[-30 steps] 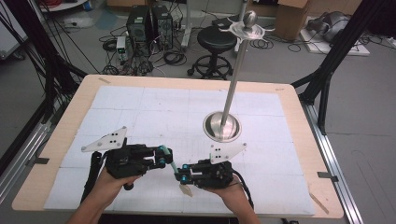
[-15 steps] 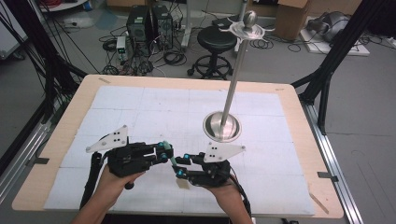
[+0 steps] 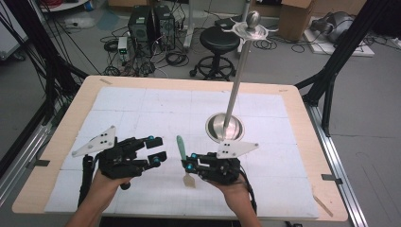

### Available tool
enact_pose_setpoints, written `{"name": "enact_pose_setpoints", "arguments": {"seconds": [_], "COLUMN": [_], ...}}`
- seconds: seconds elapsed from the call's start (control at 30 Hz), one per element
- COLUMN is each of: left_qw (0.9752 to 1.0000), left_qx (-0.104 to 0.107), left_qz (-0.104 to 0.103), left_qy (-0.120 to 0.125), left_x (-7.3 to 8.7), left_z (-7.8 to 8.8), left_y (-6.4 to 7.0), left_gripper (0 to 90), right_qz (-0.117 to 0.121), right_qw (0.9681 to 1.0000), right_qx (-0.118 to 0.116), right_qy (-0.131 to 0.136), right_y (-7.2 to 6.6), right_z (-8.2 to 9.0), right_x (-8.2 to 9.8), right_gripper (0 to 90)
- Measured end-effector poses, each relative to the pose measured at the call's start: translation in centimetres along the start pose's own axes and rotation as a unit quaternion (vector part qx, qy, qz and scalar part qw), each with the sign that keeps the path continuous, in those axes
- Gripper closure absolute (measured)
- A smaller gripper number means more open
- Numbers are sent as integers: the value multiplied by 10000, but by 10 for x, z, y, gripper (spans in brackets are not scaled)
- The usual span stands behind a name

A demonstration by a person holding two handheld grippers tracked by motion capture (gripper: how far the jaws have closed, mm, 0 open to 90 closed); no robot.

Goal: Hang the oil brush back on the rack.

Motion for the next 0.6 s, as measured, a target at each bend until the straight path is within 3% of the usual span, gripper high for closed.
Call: {"name": "enact_pose_setpoints", "arguments": {"seconds": [0.07,0.17,0.3,0.6], "left_qw": [9999,9985,9969,9937], "left_qx": [-98,-483,-755,-1086], "left_qz": [-46,-238,-221,-121], "left_qy": [32,-27,-82,-267], "left_x": [3,11,20,39], "left_z": [7,16,27,48], "left_y": [-5,-13,-21,-37], "left_gripper": [377,304,197,183], "right_qz": [-14,-52,-92,-140], "right_qw": [9999,9994,9982,9957], "right_qx": [99,237,436,699], "right_qy": [114,249,401,600], "right_y": [5,14,28,55], "right_z": [7,16,29,46], "right_x": [-4,-12,-24,-51], "right_gripper": [843,843,843,843]}}
Point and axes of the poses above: each handheld gripper's, and its own axes: z roughly backward along the jaws, x roughly out of its underside, y roughly to its right, the point moved 3 cm from there along -z, roughly forward along the jaws, and after that the axes turned 9 degrees about z, right-handed, at the moved point
